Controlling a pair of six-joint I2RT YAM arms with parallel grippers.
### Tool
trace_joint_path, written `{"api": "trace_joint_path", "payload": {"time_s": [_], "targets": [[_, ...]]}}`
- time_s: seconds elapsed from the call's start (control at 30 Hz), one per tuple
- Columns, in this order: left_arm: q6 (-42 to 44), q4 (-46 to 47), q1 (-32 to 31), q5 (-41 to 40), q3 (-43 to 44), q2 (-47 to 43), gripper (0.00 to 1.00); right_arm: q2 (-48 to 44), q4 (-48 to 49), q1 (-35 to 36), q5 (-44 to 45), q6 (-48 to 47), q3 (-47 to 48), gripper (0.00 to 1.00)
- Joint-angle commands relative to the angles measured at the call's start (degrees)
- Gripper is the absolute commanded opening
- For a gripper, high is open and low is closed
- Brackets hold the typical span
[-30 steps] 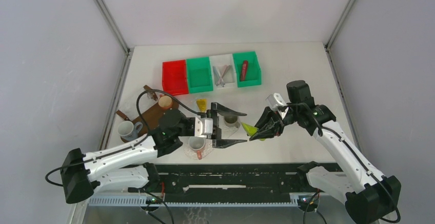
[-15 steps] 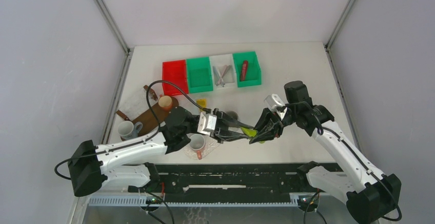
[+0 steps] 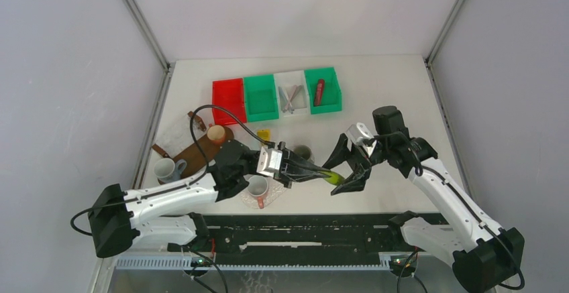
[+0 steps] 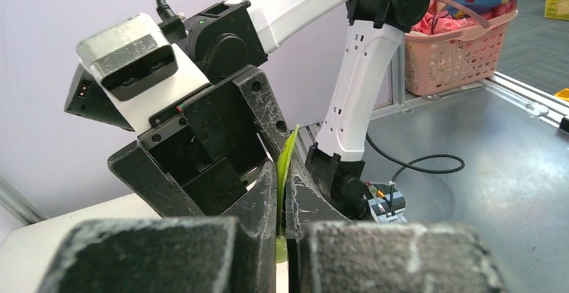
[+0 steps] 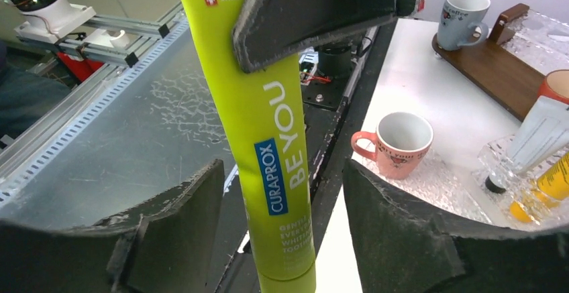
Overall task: Prepare toiletry sets of a toothbrush and toothpaste on the tray
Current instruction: Place the toothpaste in the toothpaste holder.
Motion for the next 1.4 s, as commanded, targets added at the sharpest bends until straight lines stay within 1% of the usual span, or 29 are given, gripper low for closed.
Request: {"api": "trace_joint_path", "payload": {"time_s": [0.0, 0.1, 0.17, 0.23, 0.3, 0.4, 0.47, 0.5, 0.57, 0.63, 0.7, 0.8, 0.93, 1.0, 1.07, 1.2, 1.23, 1.3, 1.37], "targets": [[-2.4, 3.6, 0.6, -2.8, 0.1, -3.3, 0.0, -1.1, -1.1, -1.1, -5.8, -3.5, 0.2, 0.75], [-5.2, 3.2, 1.6, -4.4, -1.6, -4.9, 0.0, -2.0, -1.0, -2.8, -5.4, -3.2, 0.2, 0.8], [-7.2, 1.1, 2.8, -5.7, -3.0, -6.5, 0.0, -2.6, 0.0, -4.5, -5.1, -2.0, 0.2, 0.83], [-8.5, -5.1, 4.2, -7.1, -3.7, -9.0, 0.0, -3.1, 1.1, -6.2, -4.4, -0.4, 0.4, 0.86], [-10.0, -13.5, 6.1, -9.3, -3.6, -11.8, 0.0, -3.8, 3.0, -8.1, -3.2, 1.8, 0.6, 0.88], [-10.4, -29.5, 9.5, -12.8, -1.4, -16.4, 0.0, -4.3, 6.3, -10.9, -1.0, 6.0, 0.6, 0.89], [-10.0, -40.4, 12.2, -16.5, 1.0, -19.3, 0.0, -4.3, 7.0, -12.8, 0.8, 6.7, 0.6, 0.89], [-9.8, -44.3, 13.8, -17.9, 2.1, -20.7, 0.0, -4.3, 7.0, -13.4, 1.9, 6.6, 0.6, 0.89], [-8.8, -51.4, 17.0, -21.7, 4.1, -23.6, 0.0, -4.1, 7.1, -14.2, 3.7, 6.2, 0.2, 0.88], [-7.8, -56.5, 20.6, -26.6, 5.6, -26.0, 0.0, -4.2, 8.3, -14.6, 5.5, 6.3, -1.1, 0.89], [-7.6, -60.5, 25.4, -29.5, 6.9, -27.4, 0.0, -4.2, 9.7, -14.9, 7.6, 6.8, -2.5, 0.89], [-7.8, -63.5, 34.6, -29.9, 9.4, -27.2, 0.0, -4.5, 11.5, -15.5, 9.8, 7.8, -4.0, 0.89], [-8.2, -64.7, 45.1, -26.4, 12.9, -24.3, 0.0, -4.6, 12.9, -16.1, 11.1, 8.2, -5.6, 0.89], [-7.6, -64.7, 49.4, -27.4, 14.2, -22.5, 0.0, -4.7, 13.3, -16.3, 12.2, 8.0, -6.1, 0.89], [-6.6, -63.9, 53.2, -30.3, 14.8, -20.8, 0.0, -4.6, 13.4, -16.3, 13.4, 7.9, -6.2, 0.89], [-5.4, -58.4, 60.0, -42.1, 13.2, -18.6, 0.0, -4.5, 13.6, -16.3, 15.6, 8.0, -6.3, 0.89], [-5.9, -55.9, 61.8, -43.2, 12.3, -18.3, 0.0, -4.5, 13.5, -16.3, 15.9, 8.0, -6.3, 0.89], [-6.8, -49.8, 65.3, -42.8, 10.2, -17.6, 0.0, -4.7, 13.4, -16.4, 16.6, 7.8, -6.3, 0.89], [-5.9, -45.2, 67.4, -42.9, 8.4, -16.4, 0.0, -4.7, 13.3, -16.4, 17.1, 7.5, -6.3, 0.89]]}}
